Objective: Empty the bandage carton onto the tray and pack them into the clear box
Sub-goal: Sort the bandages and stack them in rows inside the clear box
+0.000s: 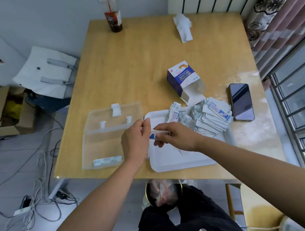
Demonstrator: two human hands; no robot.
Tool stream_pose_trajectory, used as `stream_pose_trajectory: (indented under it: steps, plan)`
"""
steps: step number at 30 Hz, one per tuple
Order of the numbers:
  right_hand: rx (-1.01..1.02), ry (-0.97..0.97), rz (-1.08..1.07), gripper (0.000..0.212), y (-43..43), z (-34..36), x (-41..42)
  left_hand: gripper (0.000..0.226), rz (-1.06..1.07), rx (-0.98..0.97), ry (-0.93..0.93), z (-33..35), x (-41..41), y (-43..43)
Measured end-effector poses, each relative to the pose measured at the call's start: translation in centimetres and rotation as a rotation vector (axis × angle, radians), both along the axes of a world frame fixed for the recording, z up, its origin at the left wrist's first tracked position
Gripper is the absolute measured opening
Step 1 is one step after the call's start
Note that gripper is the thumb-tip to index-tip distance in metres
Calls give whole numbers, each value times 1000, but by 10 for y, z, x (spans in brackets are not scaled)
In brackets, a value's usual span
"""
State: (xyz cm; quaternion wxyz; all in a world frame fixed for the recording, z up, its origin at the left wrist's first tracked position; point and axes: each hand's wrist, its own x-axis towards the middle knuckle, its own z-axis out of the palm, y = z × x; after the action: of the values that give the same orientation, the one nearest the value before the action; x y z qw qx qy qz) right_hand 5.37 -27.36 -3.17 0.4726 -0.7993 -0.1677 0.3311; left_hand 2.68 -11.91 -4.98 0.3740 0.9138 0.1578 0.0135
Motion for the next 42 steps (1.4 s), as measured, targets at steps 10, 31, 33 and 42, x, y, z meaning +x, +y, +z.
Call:
stream_pose_trajectory:
  steps: [10, 31, 33, 42]
  plan:
    - [-201, -111, 302, 18, 86, 13, 4, 48, 86, -12, 42, -2, -15, 68]
    - [-881, -245, 617, 26, 147, -38, -4, 38, -472, 268, 706, -36, -18, 136]
    - [-883, -232, 622, 25, 148, -40, -4, 38, -479, 257, 706, -35, -19, 136]
    - [-859, -296, 475, 27, 147, -45, -5, 32, -449, 299, 721, -32, -20, 134]
